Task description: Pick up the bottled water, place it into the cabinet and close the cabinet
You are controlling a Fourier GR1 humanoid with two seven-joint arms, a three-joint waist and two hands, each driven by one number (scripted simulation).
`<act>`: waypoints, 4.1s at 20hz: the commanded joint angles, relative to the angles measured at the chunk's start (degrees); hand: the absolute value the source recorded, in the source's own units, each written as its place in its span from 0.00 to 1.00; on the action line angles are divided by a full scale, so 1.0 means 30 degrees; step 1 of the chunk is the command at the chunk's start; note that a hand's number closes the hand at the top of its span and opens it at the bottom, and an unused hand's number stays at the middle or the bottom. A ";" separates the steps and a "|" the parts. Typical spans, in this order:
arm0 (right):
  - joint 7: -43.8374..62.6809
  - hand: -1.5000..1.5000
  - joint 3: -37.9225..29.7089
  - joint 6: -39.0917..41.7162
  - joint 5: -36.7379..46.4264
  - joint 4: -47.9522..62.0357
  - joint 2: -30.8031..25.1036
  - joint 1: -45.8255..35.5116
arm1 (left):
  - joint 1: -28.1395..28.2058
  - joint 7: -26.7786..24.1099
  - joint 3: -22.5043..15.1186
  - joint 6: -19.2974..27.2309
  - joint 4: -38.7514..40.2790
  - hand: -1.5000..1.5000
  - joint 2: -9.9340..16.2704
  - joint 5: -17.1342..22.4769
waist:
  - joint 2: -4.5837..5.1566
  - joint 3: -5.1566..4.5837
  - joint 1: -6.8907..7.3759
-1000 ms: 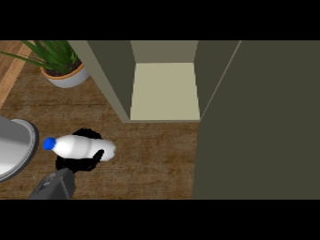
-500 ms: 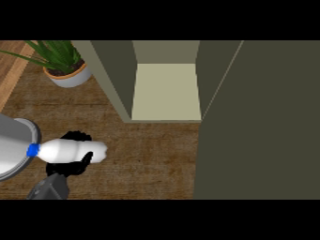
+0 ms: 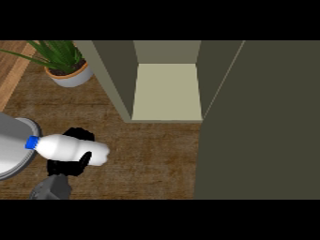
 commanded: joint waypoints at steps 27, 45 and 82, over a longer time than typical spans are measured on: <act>0.0273 0.00 0.1933 -0.1117 0.0777 0.0844 0.0667 -0.1196 | -0.6279 0.5451 -0.8684 1.5552 -0.8445 1.00 -0.1510 -0.1050 | 0.0171 -0.0020 -0.0678; 0.0539 0.00 0.1695 -0.0259 -0.0104 0.0990 0.0013 -0.1604 | -0.7560 0.7088 -0.9490 2.0948 -0.7475 1.00 -0.0464 -0.4443 | 0.0457 0.0012 -0.2168; 0.0034 0.00 0.1615 0.0256 -0.0330 0.2297 0.0013 -0.2582 | -0.6895 0.8415 -1.0986 2.4580 -0.5715 0.00 0.2670 -0.7835 | 0.0735 -0.0049 -0.2460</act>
